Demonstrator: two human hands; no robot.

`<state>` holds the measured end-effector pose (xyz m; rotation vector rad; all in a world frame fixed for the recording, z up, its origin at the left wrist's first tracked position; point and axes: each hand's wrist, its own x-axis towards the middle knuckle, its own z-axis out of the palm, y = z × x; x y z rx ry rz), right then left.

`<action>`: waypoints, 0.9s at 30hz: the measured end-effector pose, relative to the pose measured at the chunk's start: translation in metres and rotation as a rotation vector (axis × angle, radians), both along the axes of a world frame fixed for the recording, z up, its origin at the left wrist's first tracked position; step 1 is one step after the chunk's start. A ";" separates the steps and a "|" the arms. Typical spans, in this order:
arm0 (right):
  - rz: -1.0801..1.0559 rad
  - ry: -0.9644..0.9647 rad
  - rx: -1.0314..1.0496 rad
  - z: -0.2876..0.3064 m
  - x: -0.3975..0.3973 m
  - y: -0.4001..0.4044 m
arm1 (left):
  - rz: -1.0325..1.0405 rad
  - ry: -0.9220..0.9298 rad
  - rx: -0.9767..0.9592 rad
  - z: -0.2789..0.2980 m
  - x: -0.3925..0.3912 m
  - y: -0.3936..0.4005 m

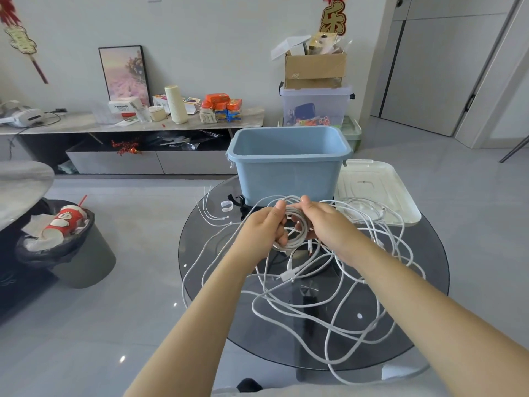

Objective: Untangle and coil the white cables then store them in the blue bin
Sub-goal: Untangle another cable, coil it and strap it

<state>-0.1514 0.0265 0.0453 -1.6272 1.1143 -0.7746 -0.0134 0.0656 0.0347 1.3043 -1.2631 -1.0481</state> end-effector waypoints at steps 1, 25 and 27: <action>-0.047 0.021 -0.020 -0.001 0.004 0.002 | 0.063 -0.059 -0.032 0.000 -0.004 0.000; -0.323 -0.037 -0.423 -0.012 0.025 0.008 | 0.283 0.576 0.151 -0.004 -0.036 -0.003; -0.270 -0.005 -0.434 -0.007 0.020 0.004 | 0.231 0.589 0.167 -0.002 -0.028 -0.003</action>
